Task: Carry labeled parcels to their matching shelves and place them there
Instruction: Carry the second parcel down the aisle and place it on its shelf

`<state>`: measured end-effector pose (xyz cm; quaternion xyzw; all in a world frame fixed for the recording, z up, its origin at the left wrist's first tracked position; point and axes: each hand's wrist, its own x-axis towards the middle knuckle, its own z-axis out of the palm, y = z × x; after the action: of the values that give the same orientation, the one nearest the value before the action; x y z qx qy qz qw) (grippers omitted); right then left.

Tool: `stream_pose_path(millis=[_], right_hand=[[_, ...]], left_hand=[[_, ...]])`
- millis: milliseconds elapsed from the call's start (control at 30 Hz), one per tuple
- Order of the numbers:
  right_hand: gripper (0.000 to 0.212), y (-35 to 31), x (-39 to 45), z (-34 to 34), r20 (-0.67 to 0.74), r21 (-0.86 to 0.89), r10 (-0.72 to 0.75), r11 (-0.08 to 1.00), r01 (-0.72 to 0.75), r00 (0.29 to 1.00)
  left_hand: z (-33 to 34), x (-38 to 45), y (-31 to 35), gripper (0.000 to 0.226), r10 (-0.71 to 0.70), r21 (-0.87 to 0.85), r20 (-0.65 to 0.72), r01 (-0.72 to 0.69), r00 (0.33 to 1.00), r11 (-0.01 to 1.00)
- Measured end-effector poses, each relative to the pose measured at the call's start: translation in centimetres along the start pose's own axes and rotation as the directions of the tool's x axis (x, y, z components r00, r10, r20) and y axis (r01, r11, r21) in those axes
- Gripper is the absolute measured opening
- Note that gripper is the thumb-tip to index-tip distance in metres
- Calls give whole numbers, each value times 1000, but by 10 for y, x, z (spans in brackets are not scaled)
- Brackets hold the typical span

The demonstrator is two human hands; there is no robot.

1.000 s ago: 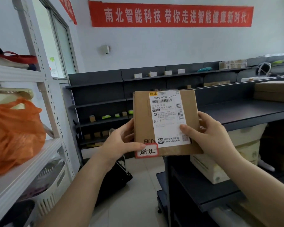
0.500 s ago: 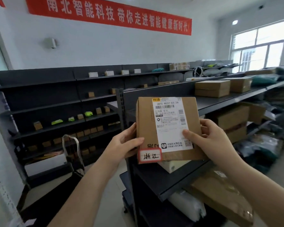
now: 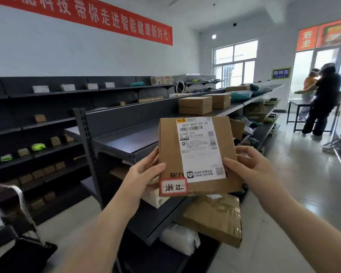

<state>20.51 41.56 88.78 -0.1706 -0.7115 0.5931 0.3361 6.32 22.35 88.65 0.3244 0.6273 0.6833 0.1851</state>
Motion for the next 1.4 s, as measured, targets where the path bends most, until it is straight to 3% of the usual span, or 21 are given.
stream_pose_path(millis=[300,800,1233,1400], right_hand=[[13,13,-12,-53,-121,50,18,999,-12,993],[24,45,0,-140,-349,57,80,996,-64,934],[18,72,50,-222,-407,85,95,994,-66,909],[19,79,67,-251,-433,74,102,994,-77,895]], left_hand=[[54,27,-17,45,-45,-75,89,52,995,996],[155,95,-54,55,-130,-42,262,146,956,988],[248,170,-74,36,-180,-20,298,194,937,981],[280,191,-80,42,-173,2,362,185,916,983]])
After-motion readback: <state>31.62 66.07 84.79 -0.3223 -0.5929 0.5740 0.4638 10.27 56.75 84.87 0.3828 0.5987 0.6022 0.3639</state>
